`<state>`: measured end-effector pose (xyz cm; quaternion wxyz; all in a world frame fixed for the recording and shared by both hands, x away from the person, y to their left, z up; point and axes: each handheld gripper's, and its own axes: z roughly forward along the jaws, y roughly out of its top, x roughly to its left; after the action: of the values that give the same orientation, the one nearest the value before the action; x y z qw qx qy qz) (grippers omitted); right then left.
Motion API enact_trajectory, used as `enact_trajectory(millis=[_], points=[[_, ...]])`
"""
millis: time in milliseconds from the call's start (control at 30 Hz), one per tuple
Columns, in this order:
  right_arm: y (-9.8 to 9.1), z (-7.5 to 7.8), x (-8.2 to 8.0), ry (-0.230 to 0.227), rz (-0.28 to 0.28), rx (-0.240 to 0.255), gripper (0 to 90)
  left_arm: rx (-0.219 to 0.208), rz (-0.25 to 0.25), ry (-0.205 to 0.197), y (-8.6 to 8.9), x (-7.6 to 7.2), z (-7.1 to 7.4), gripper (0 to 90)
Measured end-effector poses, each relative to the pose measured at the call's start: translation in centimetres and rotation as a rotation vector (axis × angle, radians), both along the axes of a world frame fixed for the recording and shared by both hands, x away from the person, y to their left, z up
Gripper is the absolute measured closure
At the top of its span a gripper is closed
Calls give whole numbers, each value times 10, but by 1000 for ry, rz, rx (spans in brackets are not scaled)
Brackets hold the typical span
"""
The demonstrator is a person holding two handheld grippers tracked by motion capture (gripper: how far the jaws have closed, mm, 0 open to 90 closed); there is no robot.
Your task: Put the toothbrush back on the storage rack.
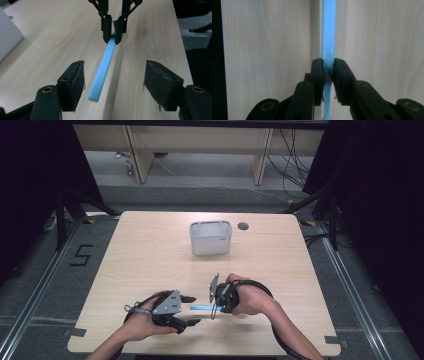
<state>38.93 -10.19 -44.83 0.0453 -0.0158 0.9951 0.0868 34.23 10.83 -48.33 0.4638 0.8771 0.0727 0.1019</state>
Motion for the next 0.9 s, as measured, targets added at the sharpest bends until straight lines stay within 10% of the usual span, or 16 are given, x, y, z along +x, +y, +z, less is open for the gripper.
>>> enact_trajectory(millis=[233,800,900], points=[[5,2,-6,27,-17,-25,788,140,-76,-24,-22,21,-7,402],[17,14,-5,-20,82,19,788,159,-128,18,-36,29,-15,774],[15,16,-9,-4,26,26,779,141,-116,14,-34,30,-14,778]])
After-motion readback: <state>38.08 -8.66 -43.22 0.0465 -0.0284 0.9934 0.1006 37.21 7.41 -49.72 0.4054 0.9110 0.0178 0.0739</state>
